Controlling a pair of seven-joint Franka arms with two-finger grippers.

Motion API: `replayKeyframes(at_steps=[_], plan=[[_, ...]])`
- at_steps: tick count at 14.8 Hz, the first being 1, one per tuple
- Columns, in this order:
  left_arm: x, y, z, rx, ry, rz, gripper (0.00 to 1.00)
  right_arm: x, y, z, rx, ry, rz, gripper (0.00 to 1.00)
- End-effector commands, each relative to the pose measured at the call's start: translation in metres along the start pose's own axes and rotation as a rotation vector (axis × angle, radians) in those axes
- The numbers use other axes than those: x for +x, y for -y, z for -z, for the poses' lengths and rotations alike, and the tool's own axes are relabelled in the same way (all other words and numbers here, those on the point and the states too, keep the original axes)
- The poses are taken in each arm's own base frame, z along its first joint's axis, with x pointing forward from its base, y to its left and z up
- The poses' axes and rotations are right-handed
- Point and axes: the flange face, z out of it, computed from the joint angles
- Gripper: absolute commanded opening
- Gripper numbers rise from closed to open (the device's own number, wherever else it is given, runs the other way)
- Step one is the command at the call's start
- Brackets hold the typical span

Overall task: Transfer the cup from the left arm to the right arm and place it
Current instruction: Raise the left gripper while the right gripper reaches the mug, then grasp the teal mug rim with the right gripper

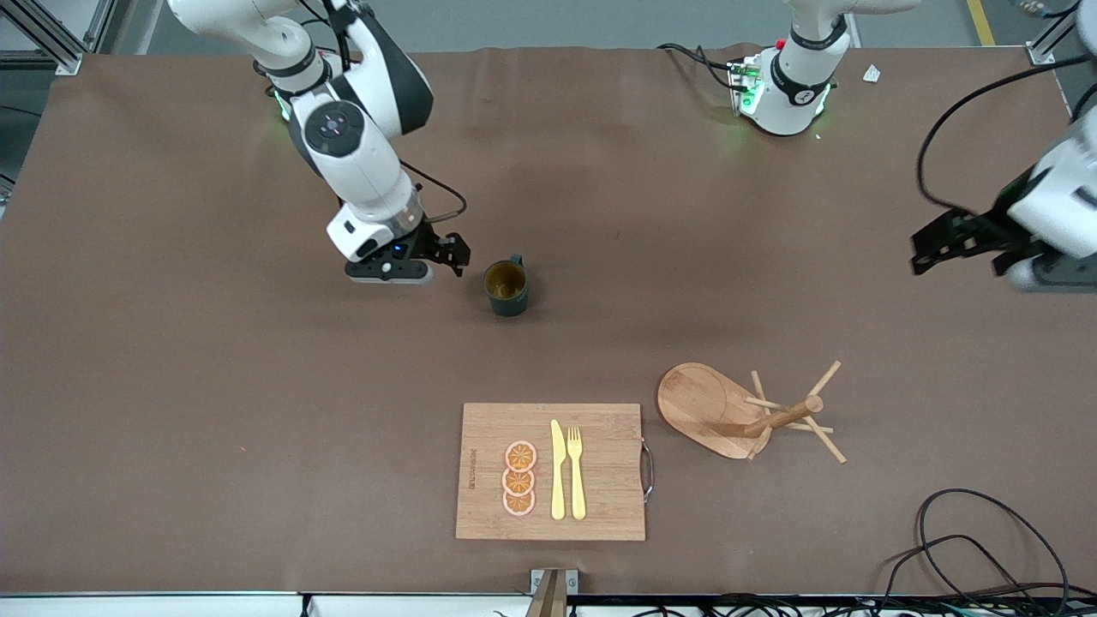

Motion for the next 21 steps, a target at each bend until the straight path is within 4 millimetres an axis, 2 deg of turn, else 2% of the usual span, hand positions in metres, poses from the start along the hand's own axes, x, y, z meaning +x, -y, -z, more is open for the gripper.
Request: replayKeyframes(at_steps=[1,3,6,8,10,12,14,18,20,21], plan=[[-0.035,0.002,0.019,-0.013,0.016,-0.011,1.00,-0.009,0.015,-0.021,0.014,-0.018,-0.024,1.00],[-0.045,-0.001,0.022,-0.013,0.017,-0.022,1.00,-0.014,0.018,-0.039,-0.002,0.001,-0.011,1.00],[-0.041,-0.003,0.019,-0.013,0.014,-0.023,1.00,-0.022,0.025,-0.057,-0.005,0.000,0.014,0.99],[-0.037,-0.007,0.016,-0.007,0.020,-0.017,1.00,-0.022,0.025,-0.068,-0.009,0.006,-0.001,0.93],[-0.036,-0.005,0.016,-0.009,0.015,-0.020,1.00,-0.023,0.025,-0.071,-0.012,0.010,0.000,0.90],[-0.034,-0.002,0.017,-0.017,0.002,-0.020,1.00,-0.023,0.026,-0.076,-0.016,0.016,-0.002,0.83],[-0.031,0.001,0.013,-0.025,0.001,-0.011,1.00,-0.024,0.030,-0.081,-0.017,0.020,-0.021,0.82],[-0.029,-0.002,0.021,-0.039,-0.026,-0.001,1.00,-0.031,0.043,-0.086,-0.016,0.023,-0.046,0.79],[-0.030,-0.003,0.018,-0.039,-0.020,-0.002,1.00,-0.034,0.048,-0.086,-0.014,0.023,-0.056,0.71],[-0.029,-0.002,0.018,-0.039,-0.021,-0.001,1.00,-0.033,0.049,-0.086,-0.013,0.022,-0.066,0.62]])
